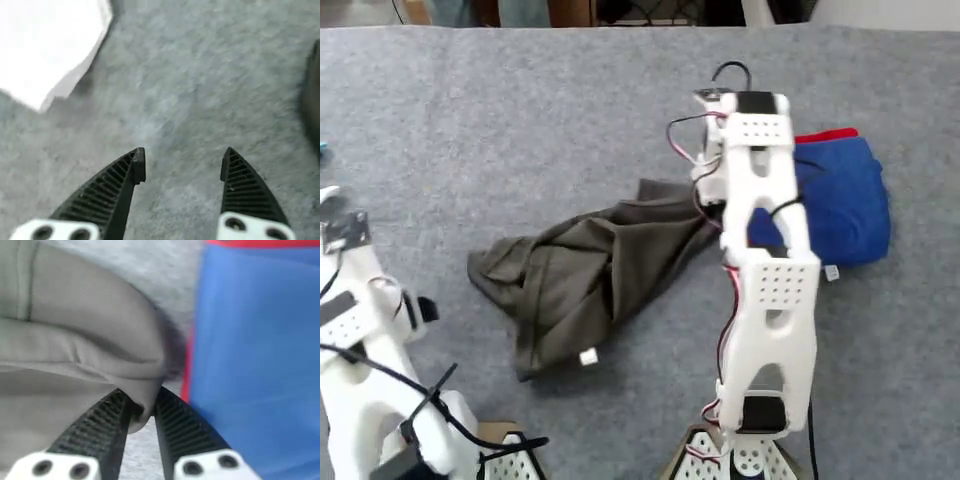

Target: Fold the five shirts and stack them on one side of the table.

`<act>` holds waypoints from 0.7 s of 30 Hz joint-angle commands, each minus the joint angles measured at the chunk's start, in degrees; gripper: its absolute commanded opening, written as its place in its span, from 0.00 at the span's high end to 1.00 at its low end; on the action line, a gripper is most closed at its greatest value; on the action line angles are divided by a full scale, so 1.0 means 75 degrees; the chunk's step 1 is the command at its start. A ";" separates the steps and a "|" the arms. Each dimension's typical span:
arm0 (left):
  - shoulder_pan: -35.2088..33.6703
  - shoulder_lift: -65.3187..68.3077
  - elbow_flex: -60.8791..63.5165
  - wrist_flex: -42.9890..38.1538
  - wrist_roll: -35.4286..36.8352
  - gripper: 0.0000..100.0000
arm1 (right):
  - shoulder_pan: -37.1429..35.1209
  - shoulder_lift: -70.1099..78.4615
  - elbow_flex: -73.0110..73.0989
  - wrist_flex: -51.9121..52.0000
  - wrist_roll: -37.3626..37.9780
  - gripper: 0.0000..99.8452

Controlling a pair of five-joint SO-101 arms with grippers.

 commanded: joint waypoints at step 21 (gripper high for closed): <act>0.4355 0.1078 -0.3452 0.4149 -0.0961 0.74 | -0.0352 -0.2432 -0.0498 -0.0141 0.0258 0.71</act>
